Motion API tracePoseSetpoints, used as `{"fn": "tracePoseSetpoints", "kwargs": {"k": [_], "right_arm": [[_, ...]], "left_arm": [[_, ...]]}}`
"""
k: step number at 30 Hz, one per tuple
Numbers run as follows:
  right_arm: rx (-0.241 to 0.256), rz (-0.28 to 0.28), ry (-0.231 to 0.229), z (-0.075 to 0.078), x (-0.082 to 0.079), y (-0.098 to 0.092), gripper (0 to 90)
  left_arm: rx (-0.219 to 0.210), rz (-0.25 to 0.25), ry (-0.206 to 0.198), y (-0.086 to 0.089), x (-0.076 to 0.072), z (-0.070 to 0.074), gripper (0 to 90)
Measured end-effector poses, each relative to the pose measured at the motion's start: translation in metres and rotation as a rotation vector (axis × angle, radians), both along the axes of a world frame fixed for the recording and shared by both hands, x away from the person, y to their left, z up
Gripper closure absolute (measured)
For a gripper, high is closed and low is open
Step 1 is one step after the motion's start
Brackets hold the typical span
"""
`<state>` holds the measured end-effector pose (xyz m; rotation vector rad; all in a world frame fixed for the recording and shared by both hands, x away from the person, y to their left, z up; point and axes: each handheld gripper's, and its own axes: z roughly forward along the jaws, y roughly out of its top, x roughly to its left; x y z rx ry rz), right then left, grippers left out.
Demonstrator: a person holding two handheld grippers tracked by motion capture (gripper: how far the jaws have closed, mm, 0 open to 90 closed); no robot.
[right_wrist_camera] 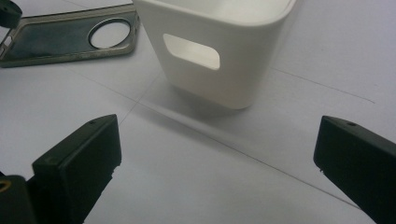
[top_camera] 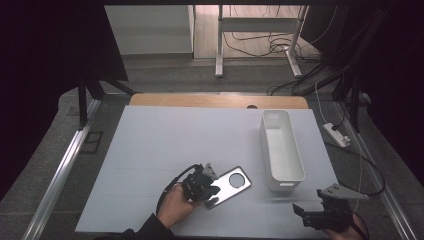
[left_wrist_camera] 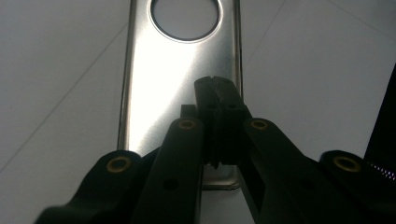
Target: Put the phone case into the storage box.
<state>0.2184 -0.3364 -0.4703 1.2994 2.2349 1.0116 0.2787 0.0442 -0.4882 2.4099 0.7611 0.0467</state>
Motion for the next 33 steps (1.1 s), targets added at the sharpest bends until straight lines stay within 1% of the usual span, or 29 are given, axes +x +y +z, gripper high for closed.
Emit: {"fn": "tracePoseSetpoints", "kwargs": {"k": [2, 4, 6, 7, 8, 9, 10, 11, 12, 13, 14, 15, 17, 18, 19, 22, 24, 28, 29, 30, 31, 33], "right_arm": [[-0.001, -0.002, 0.001, 0.0, 0.0, 0.0, 1.2], [-0.001, -0.003, 0.002, 0.0, 0.0, 0.0, 1.2], [-0.001, -0.004, 0.002, 0.0, 0.0, 0.0, 1.2], [0.001, -0.004, 0.003, 0.0, 0.0, 0.0, 1.2], [0.001, -0.004, 0.003, 0.0, 0.0, 0.0, 1.2], [0.001, -0.004, 0.003, 0.0, 0.0, 0.0, 1.2], [0.001, -0.005, 0.004, 0.0, 0.001, 0.0, 1.2], [0.001, -0.005, 0.004, 0.0, 0.001, 0.0, 1.2], [0.001, -0.004, 0.004, 0.0, 0.001, 0.0, 1.2], [0.001, -0.004, 0.003, 0.0, 0.001, 0.0, 1.2], [0.001, -0.005, 0.004, 0.0, 0.001, 0.0, 1.2], [0.001, -0.005, 0.004, 0.0, 0.001, 0.0, 1.2], [0.001, -0.005, 0.004, 0.0, 0.0, 0.0, 1.2], [0.001, -0.005, 0.004, 0.0, 0.001, 0.0, 1.2], [0.001, -0.005, 0.004, 0.0, 0.001, 0.0, 1.2], [0.001, -0.006, 0.002, 0.0, 0.0, 0.0, 1.2], [0.004, -0.001, 0.002, 0.0, 0.0, -0.001, 0.7], [0.011, 0.002, -0.003, 0.0, 0.0, -0.001, 0.0], [0.013, 0.0, -0.005, 0.0, 0.0, -0.001, 0.0], [0.013, -0.001, -0.005, 0.0, 0.0, -0.001, 0.0], [0.013, -0.001, -0.005, 0.0, 0.0, -0.001, 0.0], [0.013, -0.004, -0.006, 0.0, 0.0, -0.001, 0.0]], "left_arm": [[-0.003, 0.002, -0.008, 0.002, 0.001, 0.003, 89.1], [-0.005, 0.011, -0.014, 0.002, 0.002, 0.004, 82.3], [-0.009, 0.015, -0.01, 0.003, 0.004, 0.006, 77.0], [-0.001, 0.012, -0.022, 0.003, 0.004, 0.007, 70.0], [0.003, 0.019, -0.028, 0.003, 0.005, 0.008, 70.0], [0.003, 0.02, -0.032, 0.003, 0.006, 0.009, 65.2], [-0.004, 0.024, -0.03, 0.004, 0.007, 0.01, 62.2], [-0.018, 0.037, -0.023, 0.004, 0.008, 0.011, 56.8], [-0.021, 0.041, -0.022, 0.005, 0.009, 0.011, 50.6], [-0.023, 0.044, -0.02, 0.006, 0.011, 0.012, 48.8], [-0.025, 0.044, -0.017, 0.007, 0.012, 0.012, 44.8], [-0.028, 0.048, -0.017, 0.007, 0.013, 0.013, 38.3], [-0.031, 0.055, -0.016, 0.01, 0.016, 0.014, 33.9], [-0.034, 0.061, -0.018, 0.011, 0.018, 0.015, 27.9], [-0.039, 0.062, -0.01, 0.013, 0.02, 0.015, 24.7], [-0.04, 0.051, 0.0, 0.017, 0.024, 0.015, 19.4], [-0.04, 0.05, 0.01, 0.019, 0.026, 0.015, 17.9], [-0.05, 0.052, 0.02, 0.023, 0.031, 0.014, 10.1], [-0.047, 0.042, 0.015, 0.026, 0.033, 0.015, 9.3], [-0.044, 0.041, 0.004, 0.026, 0.034, 0.015, 8.6], [-0.044, 0.041, 0.004, 0.026, 0.034, 0.015, 6.3], [-0.045, 0.042, -0.014, 0.028, 0.036, 0.015, 5.8]]}}
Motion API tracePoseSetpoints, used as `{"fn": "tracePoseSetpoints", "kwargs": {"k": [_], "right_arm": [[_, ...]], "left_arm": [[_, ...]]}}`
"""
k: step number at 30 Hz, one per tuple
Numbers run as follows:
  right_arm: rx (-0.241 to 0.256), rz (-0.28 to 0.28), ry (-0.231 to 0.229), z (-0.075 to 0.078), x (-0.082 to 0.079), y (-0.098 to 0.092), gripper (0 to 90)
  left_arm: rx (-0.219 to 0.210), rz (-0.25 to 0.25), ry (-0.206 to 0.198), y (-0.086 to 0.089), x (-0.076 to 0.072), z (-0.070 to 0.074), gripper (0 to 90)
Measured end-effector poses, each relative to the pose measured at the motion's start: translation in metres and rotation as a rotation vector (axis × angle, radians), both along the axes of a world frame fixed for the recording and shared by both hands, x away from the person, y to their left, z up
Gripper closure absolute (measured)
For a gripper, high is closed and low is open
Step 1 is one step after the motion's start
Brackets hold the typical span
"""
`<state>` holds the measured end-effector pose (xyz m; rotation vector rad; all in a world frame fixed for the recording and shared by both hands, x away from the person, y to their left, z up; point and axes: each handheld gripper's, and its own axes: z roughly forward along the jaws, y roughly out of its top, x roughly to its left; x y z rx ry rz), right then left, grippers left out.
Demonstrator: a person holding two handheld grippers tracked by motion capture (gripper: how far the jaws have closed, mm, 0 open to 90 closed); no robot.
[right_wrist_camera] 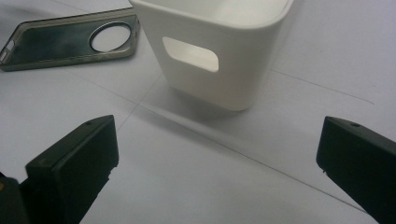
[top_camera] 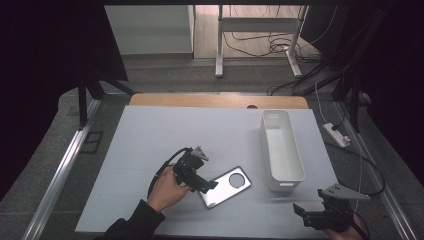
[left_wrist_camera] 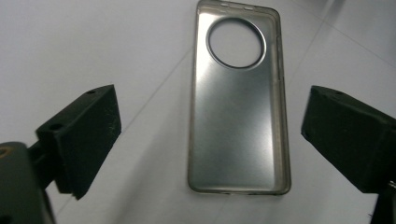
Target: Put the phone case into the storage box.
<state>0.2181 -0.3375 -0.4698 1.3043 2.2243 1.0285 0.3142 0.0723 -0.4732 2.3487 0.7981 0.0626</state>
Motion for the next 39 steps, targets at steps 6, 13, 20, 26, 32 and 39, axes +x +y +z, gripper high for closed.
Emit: {"fn": "tracePoseSetpoints", "kwargs": {"k": [6, 13, 20, 26, 32, 39], "right_arm": [[-0.001, -0.001, 0.0, 0.0, 0.0, 0.0, 0.0], [-0.003, 0.004, 0.001, 0.0, 0.0, 0.001, 0.0], [-0.005, 0.006, 0.006, 0.0, 0.0, 0.001, 0.0], [-0.004, 0.007, 0.006, 0.0, 0.001, 0.001, 0.0], [-0.004, 0.009, 0.007, 0.0, 0.001, 0.001, 0.0], [-0.005, 0.012, 0.006, 0.0, 0.0, 0.001, 0.0]], "left_arm": [[0.002, -0.002, -0.024, 0.006, 0.005, -0.001, 2.0], [0.01, 0.008, -0.038, 0.008, 0.009, -0.003, 0.0], [0.008, 0.013, -0.029, 0.004, 0.01, -0.009, 0.0], [0.04, 0.007, 0.005, 0.0, 0.012, -0.023, 0.0], [0.074, -0.001, 0.011, -0.006, 0.011, -0.038, 0.0], [0.113, -0.01, 0.0, -0.009, 0.01, -0.048, 0.0]]}}
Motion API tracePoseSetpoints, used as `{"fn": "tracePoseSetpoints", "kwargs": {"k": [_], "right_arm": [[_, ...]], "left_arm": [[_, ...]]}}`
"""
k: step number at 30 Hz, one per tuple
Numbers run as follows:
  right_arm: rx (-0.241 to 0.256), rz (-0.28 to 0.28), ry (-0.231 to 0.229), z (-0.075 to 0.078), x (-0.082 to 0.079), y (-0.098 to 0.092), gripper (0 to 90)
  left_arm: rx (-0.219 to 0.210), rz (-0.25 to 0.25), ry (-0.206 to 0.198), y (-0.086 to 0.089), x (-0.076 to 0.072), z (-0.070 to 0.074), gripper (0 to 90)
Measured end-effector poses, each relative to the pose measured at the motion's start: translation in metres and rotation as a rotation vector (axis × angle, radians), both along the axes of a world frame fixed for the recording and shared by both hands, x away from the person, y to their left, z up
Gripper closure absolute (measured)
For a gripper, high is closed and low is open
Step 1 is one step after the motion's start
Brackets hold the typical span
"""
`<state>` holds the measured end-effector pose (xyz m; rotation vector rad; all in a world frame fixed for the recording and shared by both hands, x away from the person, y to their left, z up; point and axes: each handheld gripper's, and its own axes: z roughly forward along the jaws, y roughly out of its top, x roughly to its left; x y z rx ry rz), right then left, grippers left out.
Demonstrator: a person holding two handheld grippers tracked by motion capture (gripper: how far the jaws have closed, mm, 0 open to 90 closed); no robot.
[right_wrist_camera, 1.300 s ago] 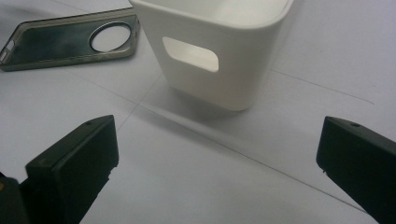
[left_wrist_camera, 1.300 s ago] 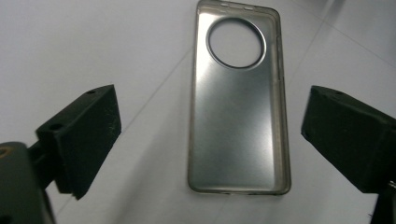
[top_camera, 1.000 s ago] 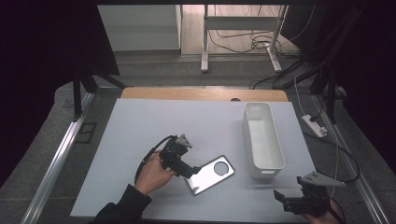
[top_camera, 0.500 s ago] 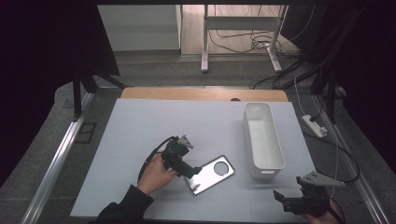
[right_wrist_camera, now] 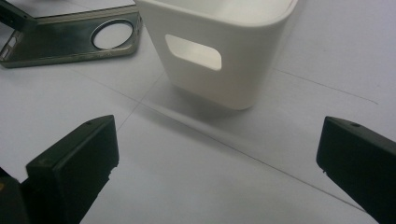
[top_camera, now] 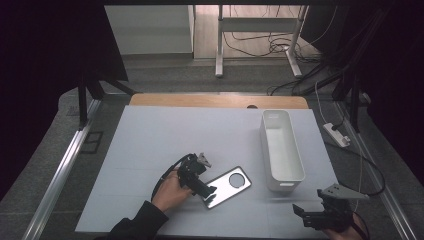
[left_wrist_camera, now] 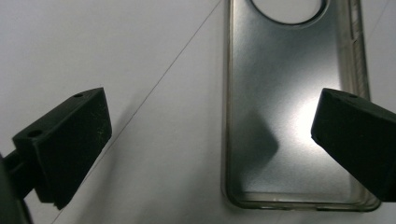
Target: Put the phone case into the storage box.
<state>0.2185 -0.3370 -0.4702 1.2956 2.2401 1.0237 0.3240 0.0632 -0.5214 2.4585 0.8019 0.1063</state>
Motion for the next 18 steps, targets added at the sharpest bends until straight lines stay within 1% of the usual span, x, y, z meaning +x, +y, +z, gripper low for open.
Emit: {"fn": "tracePoseSetpoints", "kwargs": {"k": [3, 4, 5, 6, 7, 9, 11, 13, 14, 15, 16, 17, 18], "right_arm": [[0.0, 0.0, 0.0, 0.0, 0.0, 0.0, 0.0], [-0.001, 0.001, 0.001, 0.0, 0.0001, 0.0, 0.0], [-0.001, 0.001, 0.001, 0.0, 0.0001, 0.0001, 0.0], [-0.002, 0.002, 0.001, 0.0, 0.0001, 0.0001, 0.0], [-0.002, 0.002, 0.001, 0.0, 0.0001, 0.0002, 0.0], [-0.002, 0.002, 0.001, 0.0, 0.0001, 0.0001, 0.0], [-0.002, 0.001, 0.002, -0.0001, 0.0001, 0.0001, 0.0], [-0.003, 0.002, 0.001, 0.0, 0.0, 0.0002, 0.0], [-0.003, 0.002, 0.001, -0.0001, 0.0001, 0.0002, 0.0], [-0.003, 0.002, 0.001, -0.0001, 0.0001, 0.0002, 0.0], [-0.003, 0.002, 0.003, -0.0002, 0.0002, 0.0002, 0.0], [-0.004, 0.002, 0.003, -0.0002, 0.0003, 0.0003, 0.0], [-0.004, 0.002, 0.003, -0.0002, 0.0003, 0.0003, 0.0]], "left_arm": [[0.004, -0.004, 0.005, -0.0004, 0.0002, -0.0028, 0.0], [0.026, -0.009, 0.003, -0.0015, 0.0, -0.006, 0.0], [0.031, -0.005, 0.004, -0.0022, -0.0002, -0.0074, 0.0], [0.043, -0.011, -0.005, -0.0023, -0.0005, -0.0084, 0.0], [0.037, -0.004, -0.005, -0.0028, -0.0011, -0.0085, 0.0], [0.045, -0.011, -0.008, -0.0031, -0.0011, -0.0081, 0.0], [0.046, -0.004, -0.004, -0.0026, -0.0012, -0.0082, 0.0], [0.063, -0.008, -0.005, -0.0032, -0.0017, -0.0064, 0.6], [0.063, -0.008, -0.005, -0.0032, -0.0017, -0.0064, 2.4], [0.057, -0.003, 0.0, -0.0032, -0.003, -0.0046, 2.4], [0.045, -0.002, -0.007, -0.0016, -0.0046, -0.0022, 13.8], [0.045, -0.002, -0.007, -0.0016, -0.0046, -0.0022, 18.4], [0.042, -0.002, -0.008, -0.0005, -0.0049, -0.0013, 18.4]]}}
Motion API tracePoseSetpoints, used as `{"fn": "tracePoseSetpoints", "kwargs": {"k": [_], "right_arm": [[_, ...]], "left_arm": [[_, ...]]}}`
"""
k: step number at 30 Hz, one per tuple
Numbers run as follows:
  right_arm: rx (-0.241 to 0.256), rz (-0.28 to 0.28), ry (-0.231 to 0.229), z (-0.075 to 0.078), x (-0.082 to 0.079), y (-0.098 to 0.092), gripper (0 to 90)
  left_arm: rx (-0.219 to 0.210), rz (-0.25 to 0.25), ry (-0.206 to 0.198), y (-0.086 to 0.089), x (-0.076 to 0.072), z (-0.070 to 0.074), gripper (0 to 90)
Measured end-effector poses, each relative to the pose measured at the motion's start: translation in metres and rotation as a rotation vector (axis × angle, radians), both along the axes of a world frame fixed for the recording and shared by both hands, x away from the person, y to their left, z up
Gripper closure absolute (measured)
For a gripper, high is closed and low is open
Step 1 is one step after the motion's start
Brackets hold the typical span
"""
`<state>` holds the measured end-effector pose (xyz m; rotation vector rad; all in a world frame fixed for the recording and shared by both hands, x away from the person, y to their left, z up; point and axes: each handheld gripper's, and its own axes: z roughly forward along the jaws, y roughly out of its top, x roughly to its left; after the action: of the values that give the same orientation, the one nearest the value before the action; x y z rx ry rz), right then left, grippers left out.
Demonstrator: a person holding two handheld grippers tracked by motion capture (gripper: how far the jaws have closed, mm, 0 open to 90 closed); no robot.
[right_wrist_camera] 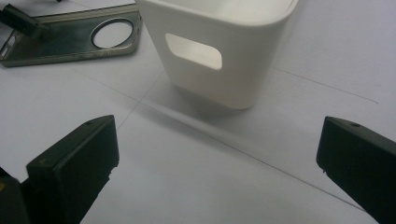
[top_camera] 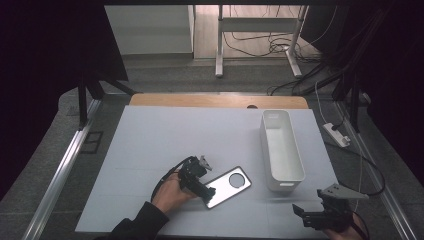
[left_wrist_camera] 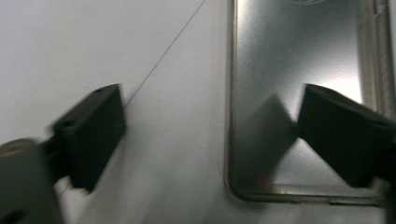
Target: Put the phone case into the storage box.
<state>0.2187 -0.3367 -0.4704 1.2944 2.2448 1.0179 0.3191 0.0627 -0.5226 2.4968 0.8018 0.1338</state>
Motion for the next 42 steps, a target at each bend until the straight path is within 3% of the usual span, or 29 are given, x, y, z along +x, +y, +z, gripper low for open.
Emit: {"fn": "tracePoseSetpoints", "kwargs": {"k": [2, 3, 4, 5, 8, 9, 10, 14, 22, 23, 29, 36, 42], "right_arm": [[-0.001, 0.0, 0.001, 0.0, 0.0, 0.0, 0.0], [-0.002, 0.0, 0.002, 0.0, 0.0, 0.0, 0.0], [-0.002, 0.0, 0.002, 0.0, 0.0, 0.0, 0.0], [-0.002, 0.001, 0.001, 0.0, 0.0, 0.0, 0.0], [-0.004, 0.0, 0.003, 0.0, 0.0, 0.0, 0.0], [-0.004, -0.001, 0.003, 0.0, 0.0, 0.0, 0.0], [-0.004, 0.0, 0.003, 0.0, 0.0, 0.0, 0.0], [-0.007, 0.003, 0.007, 0.0, 0.0, 0.001, 0.0], [-0.003, 0.0, 0.005, 0.0, 0.0, 0.001, 0.0], [-0.003, 0.0, 0.003, 0.0, 0.0, 0.0, 0.0], [-0.001, -0.001, 0.003, 0.0, 0.0, 0.0, 0.0], [-0.001, -0.003, 0.003, 0.0, 0.0, 0.0, 0.0], [0.0, -0.005, 0.003, 0.0, 0.0, 0.0, 0.0]], "left_arm": [[-0.01, 0.002, -0.001, 0.002, -0.001, 0.002, 28.1], [-0.019, -0.015, 0.0, 0.002, -0.001, 0.003, 43.9], [-0.019, -0.015, 0.0, 0.002, -0.001, 0.003, 49.8], [-0.026, -0.021, 0.007, 0.002, -0.002, 0.004, 49.8], [-0.042, -0.027, 0.036, 0.001, -0.001, 0.005, 66.1], [-0.079, -0.004, 0.056, 0.0, -0.002, 0.004, 70.2], [-0.086, -0.005, 0.063, 0.001, -0.001, 0.003, 77.7], [-0.084, 0.028, 0.058, 0.001, -0.001, 0.004, 86.5], [-0.046, 0.001, 0.01, 0.0, -0.005, 0.005, 89.1], [-0.068, 0.018, 0.009, -0.001, -0.006, 0.004, 89.2], [-0.08, 0.02, 0.022, 0.002, -0.006, 0.003, 89.4], [-0.107, -0.001, -0.011, 0.007, -0.01, 0.009, 89.4], [-0.146, 0.015, -0.03, 0.013, -0.013, 0.015, 89.3]]}}
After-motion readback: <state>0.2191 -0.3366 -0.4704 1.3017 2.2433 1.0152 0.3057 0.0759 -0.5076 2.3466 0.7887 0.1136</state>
